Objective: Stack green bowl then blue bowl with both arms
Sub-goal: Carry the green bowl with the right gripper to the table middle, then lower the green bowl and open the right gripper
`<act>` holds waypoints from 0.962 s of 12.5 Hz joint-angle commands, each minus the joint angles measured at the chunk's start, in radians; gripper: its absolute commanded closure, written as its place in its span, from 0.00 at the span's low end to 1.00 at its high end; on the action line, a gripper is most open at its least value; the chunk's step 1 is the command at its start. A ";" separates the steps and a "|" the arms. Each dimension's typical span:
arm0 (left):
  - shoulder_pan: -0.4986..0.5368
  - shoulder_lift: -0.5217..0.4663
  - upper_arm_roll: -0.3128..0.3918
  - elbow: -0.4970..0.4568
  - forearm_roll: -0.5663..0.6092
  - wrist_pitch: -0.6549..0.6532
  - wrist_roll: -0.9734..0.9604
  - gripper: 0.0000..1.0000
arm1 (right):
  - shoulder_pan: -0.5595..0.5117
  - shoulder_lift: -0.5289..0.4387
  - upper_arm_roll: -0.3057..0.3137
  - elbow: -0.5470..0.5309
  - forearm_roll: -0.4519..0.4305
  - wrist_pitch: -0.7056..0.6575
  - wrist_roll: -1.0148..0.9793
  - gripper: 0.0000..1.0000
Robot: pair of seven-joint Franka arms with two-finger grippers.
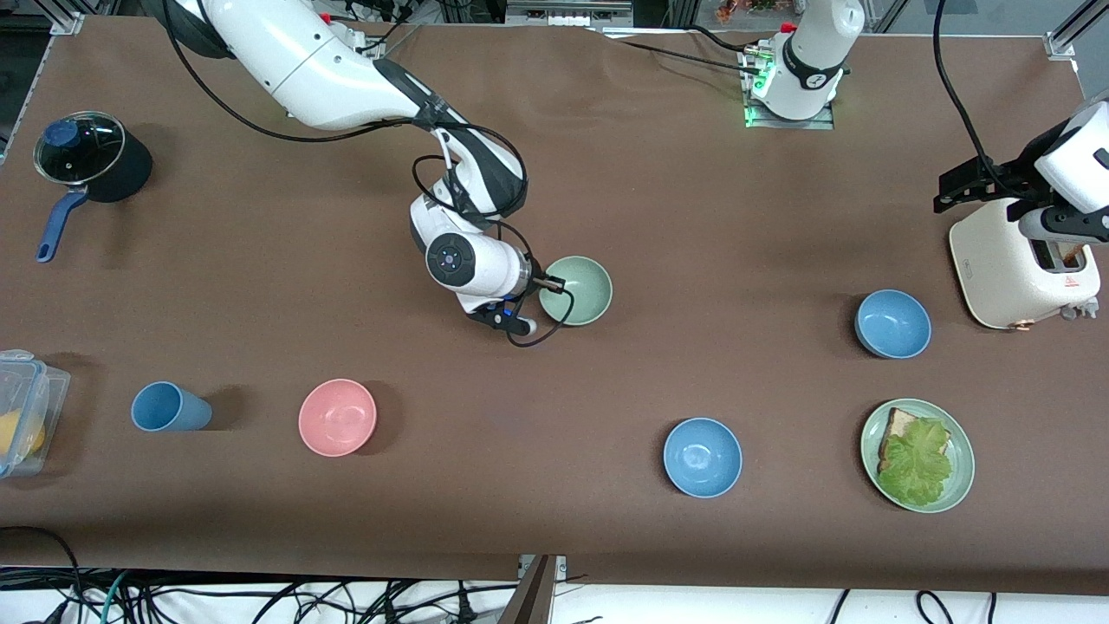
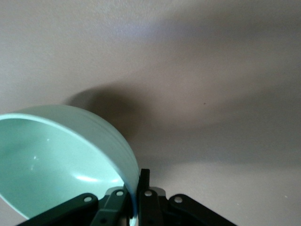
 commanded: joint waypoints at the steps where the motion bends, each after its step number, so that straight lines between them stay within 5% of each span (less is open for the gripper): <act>1: -0.004 0.000 0.002 0.020 -0.005 -0.021 -0.007 0.00 | 0.014 0.012 -0.003 0.023 0.016 0.006 0.012 1.00; 6: -0.004 0.000 0.004 0.020 -0.005 -0.021 -0.007 0.00 | 0.030 0.019 -0.003 0.023 0.018 0.006 0.012 0.95; 8: -0.004 0.000 0.004 0.020 -0.005 -0.021 -0.006 0.00 | 0.030 0.016 -0.003 0.023 0.015 0.006 0.006 0.01; 12: -0.004 0.000 0.005 0.020 -0.005 -0.021 -0.007 0.00 | 0.007 -0.017 -0.005 0.109 0.009 -0.103 -0.008 0.00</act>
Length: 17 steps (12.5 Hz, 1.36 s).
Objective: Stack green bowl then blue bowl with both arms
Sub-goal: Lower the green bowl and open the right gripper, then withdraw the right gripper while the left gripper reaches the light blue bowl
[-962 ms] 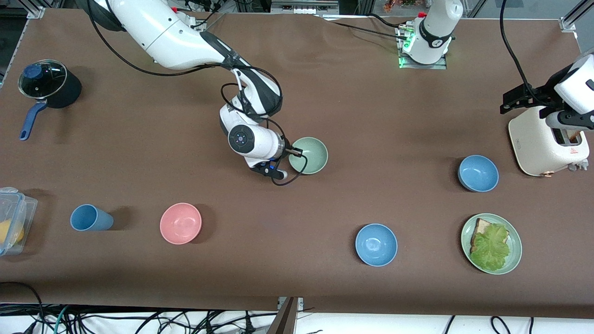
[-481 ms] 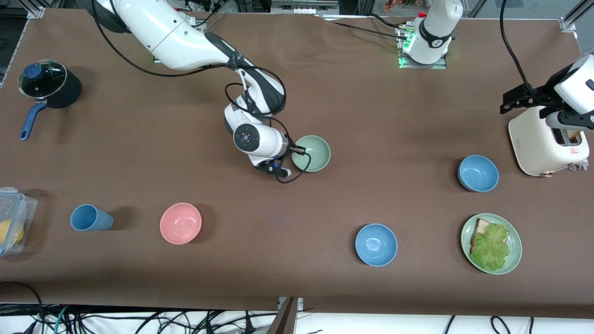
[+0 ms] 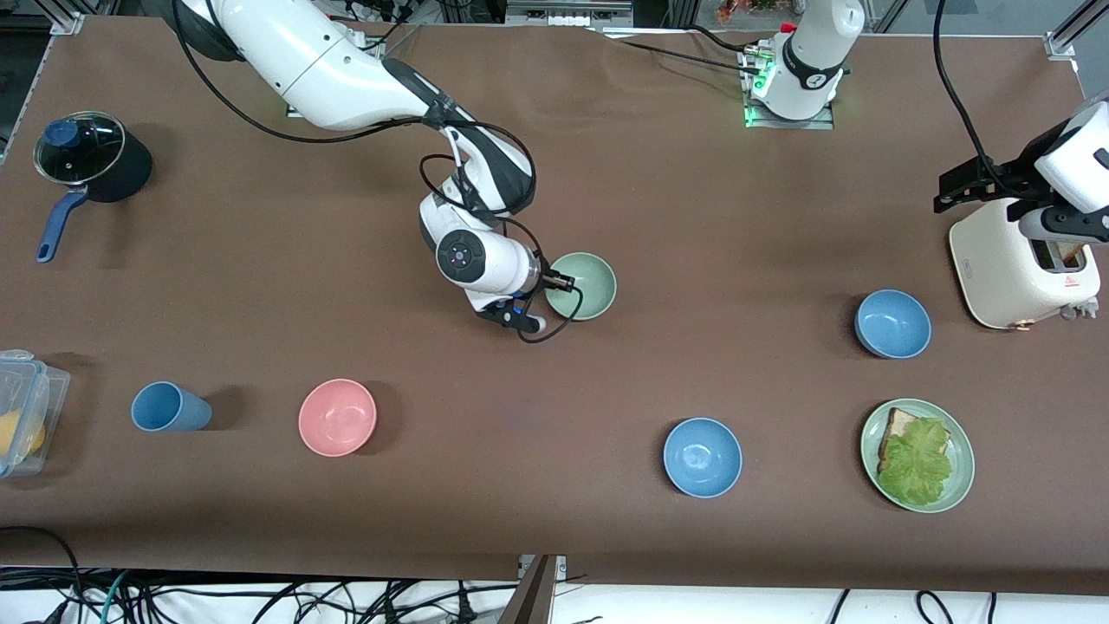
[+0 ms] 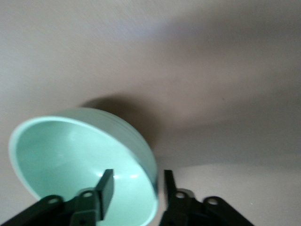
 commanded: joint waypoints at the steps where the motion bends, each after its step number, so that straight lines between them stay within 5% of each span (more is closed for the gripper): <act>1: -0.004 0.000 0.005 0.020 -0.005 -0.021 -0.007 0.00 | -0.016 -0.022 -0.004 0.120 0.005 -0.169 -0.011 0.00; 3: -0.004 0.002 0.005 0.020 -0.005 -0.021 -0.006 0.00 | -0.054 -0.046 -0.007 0.216 -0.031 -0.303 -0.050 0.00; 11: 0.008 0.028 0.032 0.002 -0.004 0.019 -0.006 0.00 | -0.453 -0.230 -0.027 0.231 -0.193 -0.558 -0.575 0.00; 17: 0.016 0.058 0.075 -0.257 0.047 0.304 0.010 0.00 | -0.640 -0.388 -0.033 0.237 -0.250 -0.658 -0.726 0.00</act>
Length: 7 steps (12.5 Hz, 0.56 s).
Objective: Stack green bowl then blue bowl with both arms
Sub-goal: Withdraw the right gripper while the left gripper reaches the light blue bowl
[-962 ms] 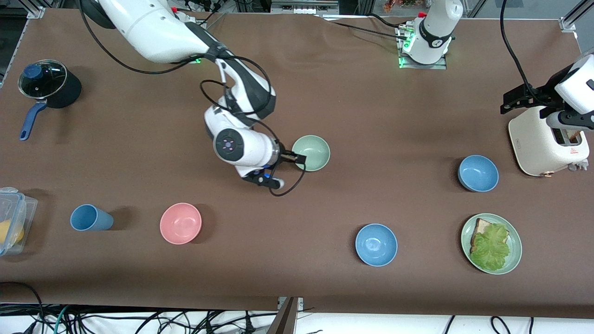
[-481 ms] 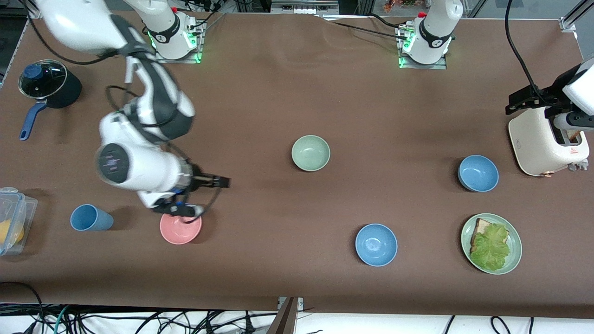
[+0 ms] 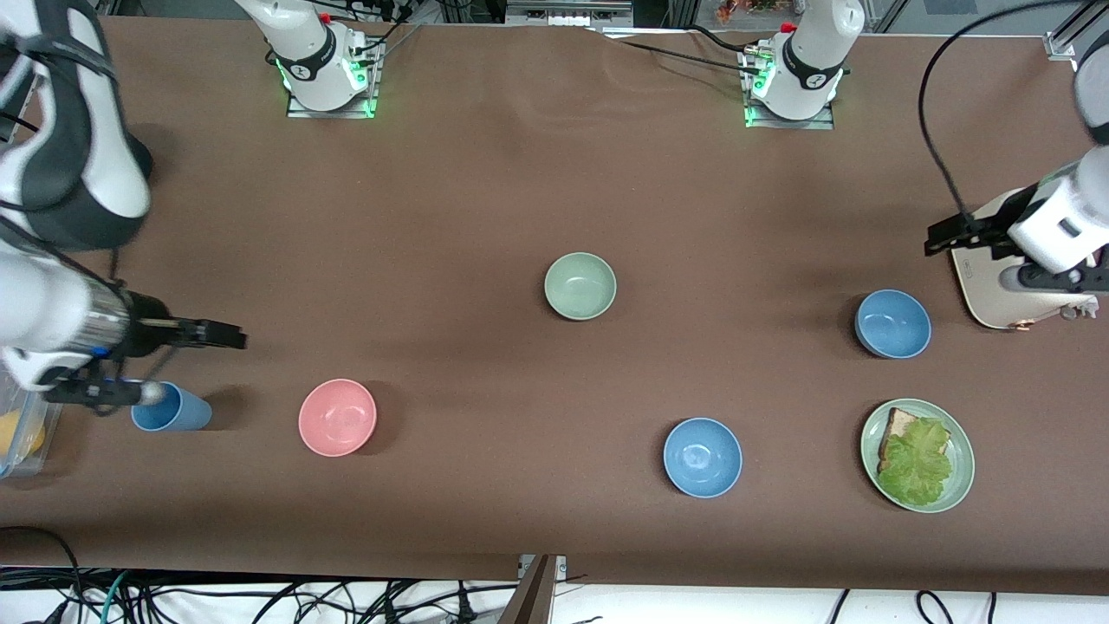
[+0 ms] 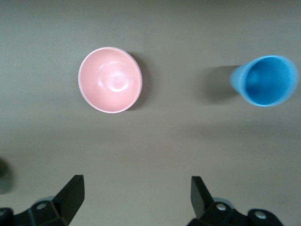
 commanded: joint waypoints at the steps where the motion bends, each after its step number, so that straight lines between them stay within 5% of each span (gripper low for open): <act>1: 0.005 -0.007 0.033 -0.101 0.025 0.119 0.010 0.00 | -0.013 -0.098 -0.003 -0.021 -0.022 -0.017 0.000 0.00; 7: 0.051 0.126 0.086 -0.206 0.025 0.421 0.049 0.00 | -0.004 -0.230 -0.096 -0.167 -0.040 -0.006 -0.150 0.00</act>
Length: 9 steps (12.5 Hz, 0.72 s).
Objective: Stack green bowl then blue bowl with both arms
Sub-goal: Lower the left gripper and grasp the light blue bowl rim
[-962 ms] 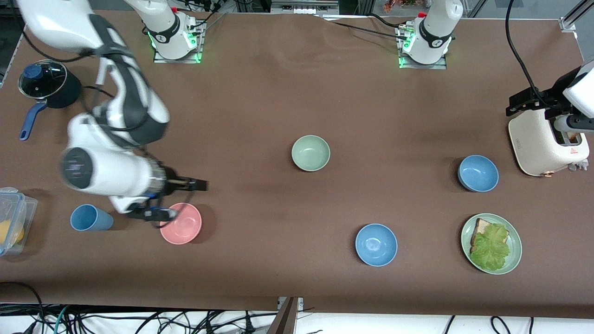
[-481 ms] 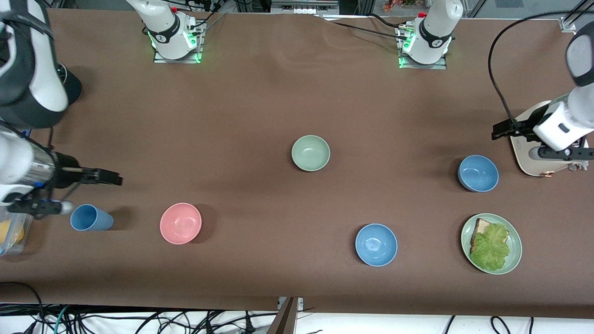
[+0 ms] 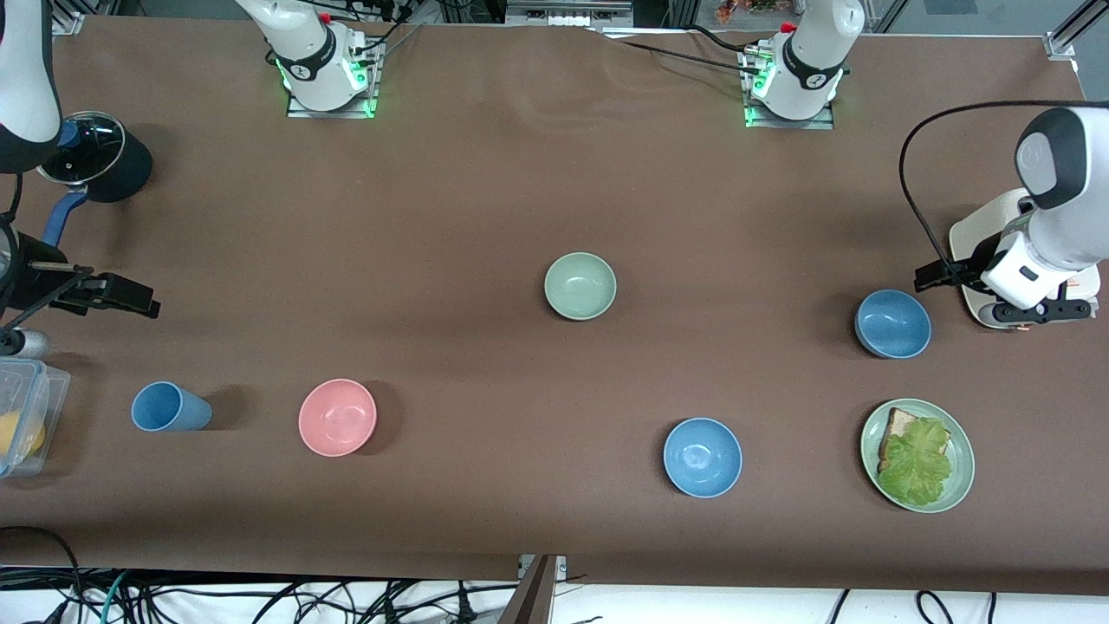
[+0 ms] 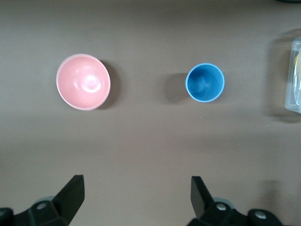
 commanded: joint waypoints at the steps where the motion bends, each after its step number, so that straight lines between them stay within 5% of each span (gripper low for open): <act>1: 0.037 0.070 0.003 -0.012 0.022 0.114 0.068 0.00 | 0.017 -0.093 -0.034 -0.117 -0.011 0.010 -0.018 0.00; 9: 0.068 0.243 0.019 -0.018 0.008 0.251 0.081 0.01 | 0.240 -0.195 -0.317 -0.145 0.000 0.000 -0.040 0.00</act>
